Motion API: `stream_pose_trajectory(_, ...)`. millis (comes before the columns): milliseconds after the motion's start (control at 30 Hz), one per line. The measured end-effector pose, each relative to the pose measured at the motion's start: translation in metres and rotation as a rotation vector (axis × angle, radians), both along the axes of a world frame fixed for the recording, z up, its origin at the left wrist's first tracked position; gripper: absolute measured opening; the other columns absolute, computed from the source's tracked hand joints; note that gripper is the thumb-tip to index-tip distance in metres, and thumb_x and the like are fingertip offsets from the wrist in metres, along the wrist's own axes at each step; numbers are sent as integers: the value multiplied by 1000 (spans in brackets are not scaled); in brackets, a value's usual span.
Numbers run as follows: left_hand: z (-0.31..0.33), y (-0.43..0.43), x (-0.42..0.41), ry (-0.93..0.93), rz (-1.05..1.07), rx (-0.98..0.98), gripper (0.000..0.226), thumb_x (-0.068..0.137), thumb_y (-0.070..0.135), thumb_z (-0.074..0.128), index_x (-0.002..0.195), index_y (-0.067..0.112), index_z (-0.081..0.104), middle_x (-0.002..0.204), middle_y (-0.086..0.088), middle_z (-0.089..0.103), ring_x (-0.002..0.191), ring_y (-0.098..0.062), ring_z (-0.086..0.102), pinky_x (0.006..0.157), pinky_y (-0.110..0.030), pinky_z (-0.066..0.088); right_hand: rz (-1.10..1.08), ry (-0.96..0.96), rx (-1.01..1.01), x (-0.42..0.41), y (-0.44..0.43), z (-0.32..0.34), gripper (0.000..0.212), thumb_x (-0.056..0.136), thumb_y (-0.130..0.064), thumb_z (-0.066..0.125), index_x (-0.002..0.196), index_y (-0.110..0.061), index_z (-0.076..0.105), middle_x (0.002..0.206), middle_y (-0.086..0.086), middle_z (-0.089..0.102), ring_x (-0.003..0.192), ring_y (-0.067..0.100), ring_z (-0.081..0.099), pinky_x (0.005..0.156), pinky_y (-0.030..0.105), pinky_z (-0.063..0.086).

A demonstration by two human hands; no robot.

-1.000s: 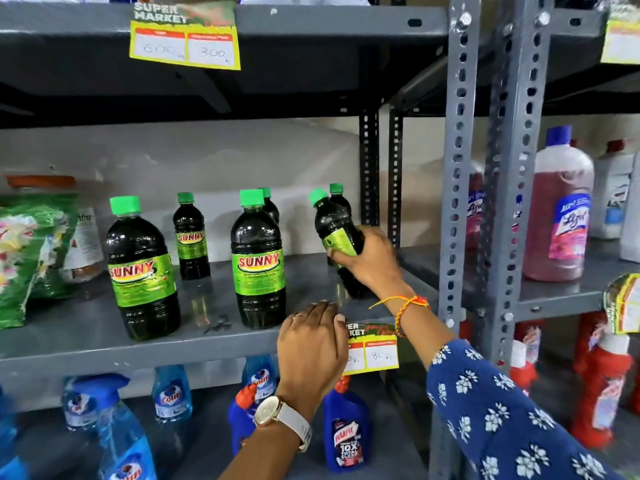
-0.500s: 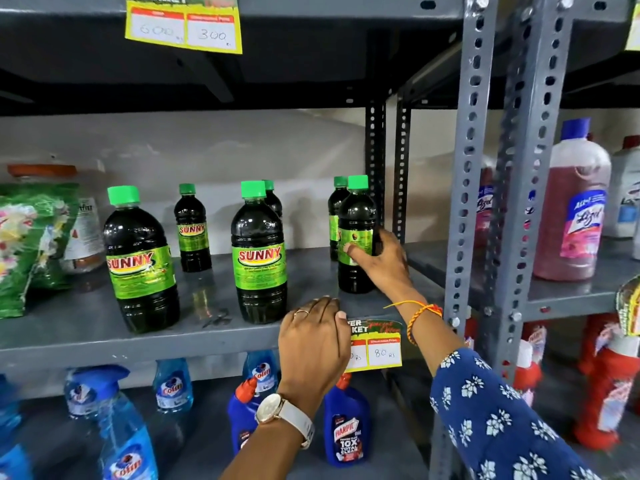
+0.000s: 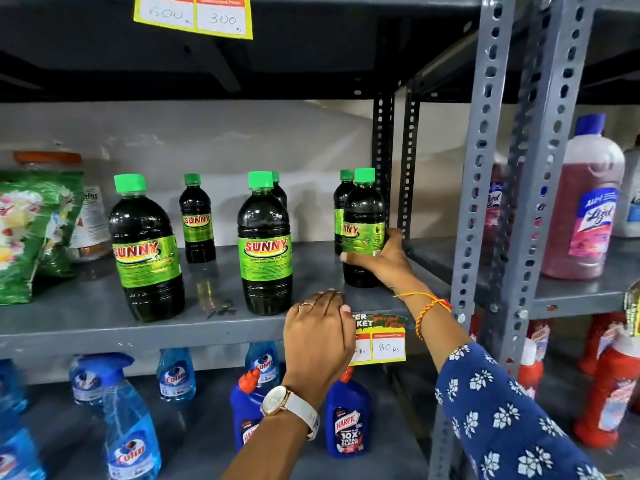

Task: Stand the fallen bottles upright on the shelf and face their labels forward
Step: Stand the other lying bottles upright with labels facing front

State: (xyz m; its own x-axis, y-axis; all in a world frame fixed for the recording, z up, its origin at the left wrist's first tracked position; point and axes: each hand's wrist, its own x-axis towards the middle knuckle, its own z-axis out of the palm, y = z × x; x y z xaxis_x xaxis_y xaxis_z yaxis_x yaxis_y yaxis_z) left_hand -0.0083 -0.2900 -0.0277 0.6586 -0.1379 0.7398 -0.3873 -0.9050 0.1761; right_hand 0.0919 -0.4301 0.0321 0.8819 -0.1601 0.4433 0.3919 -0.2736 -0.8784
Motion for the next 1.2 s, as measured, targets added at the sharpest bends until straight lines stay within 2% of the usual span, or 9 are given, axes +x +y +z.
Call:
stream_pose_trajectory(100, 0, 0, 0, -8, 5, -7, 43, 86, 25, 33, 97, 9, 71, 100, -7, 73, 91, -22, 66, 80, -33, 48, 31, 3, 26, -1, -3, 1, 66, 64, -12, 77, 120, -9, 41, 101, 4, 60, 93, 18, 57, 77, 26, 44)
stream_pose_trajectory(233, -1, -1, 0, -16, 11, -9, 43, 86, 26, 33, 96, 9, 71, 99, -7, 73, 89, -22, 67, 79, -33, 49, 104, -27, 82, -5, -3, 3, 45, 63, -11, 75, 103, -16, 55, 92, 0, 63, 80, 4, 57, 61, 10, 44)
stream_pose_trajectory(367, -1, -1, 2, -15, 9, -9, 43, 86, 26, 33, 96, 9, 71, 99, -6, 73, 90, -21, 66, 80, -33, 48, 38, -47, 94, -3, -3, 3, 59, 65, -9, 79, 111, -10, 42, 91, -5, 59, 83, 8, 58, 68, 16, 43)
stream_pose_trajectory(467, -2, 0, 3, -18, -2, -14, 43, 86, 26, 32, 98, 11, 70, 101, -5, 73, 92, -20, 65, 81, -33, 46, 43, -17, 96, -1, -6, 1, 58, 70, -9, 73, 117, -11, 39, 106, 7, 59, 99, 21, 56, 87, 33, 44)
stream_pose_trajectory(533, -2, 0, 3, -24, -3, -18, 42, 86, 26, 32, 97, 11, 70, 100, -5, 73, 91, -19, 65, 81, -32, 46, 59, -23, 102, -1, -6, 1, 59, 71, -7, 71, 119, -10, 37, 113, 11, 57, 104, 24, 54, 91, 36, 43)
stream_pose_trajectory(767, -3, -1, 3, -38, 1, -20, 41, 86, 25, 34, 95, 10, 70, 99, -5, 73, 90, -19, 66, 80, -32, 46, 75, -16, 54, -3, -4, 1, 63, 68, -13, 77, 111, -18, 31, 93, -9, 54, 85, 7, 52, 68, 18, 39)
stream_pose_trajectory(1000, 0, 0, 2, -36, -13, -7, 41, 86, 26, 33, 93, 10, 70, 96, -5, 73, 85, -19, 66, 79, -32, 47, 52, 31, 44, -7, -7, 0, 78, 60, -25, 84, 119, -14, 35, 98, -6, 54, 93, 12, 53, 82, 28, 39)
stream_pose_trajectory(1133, -1, 1, 2, -42, -11, -8, 39, 86, 25, 33, 91, 12, 69, 92, -4, 73, 81, -19, 65, 76, -33, 45, 25, 27, -84, -14, -10, 1, 57, 60, -20, 84, 99, -25, 44, 85, -18, 52, 78, -2, 51, 73, 19, 39)
stream_pose_trajectory(1200, 0, 1, 1, -46, -9, 0, 39, 86, 24, 33, 91, 11, 69, 93, -6, 73, 83, -20, 65, 76, -33, 46, 23, 15, -121, -19, -12, 2, 50, 62, -21, 83, 94, -28, 45, 88, -12, 56, 78, 1, 54, 71, 18, 41)
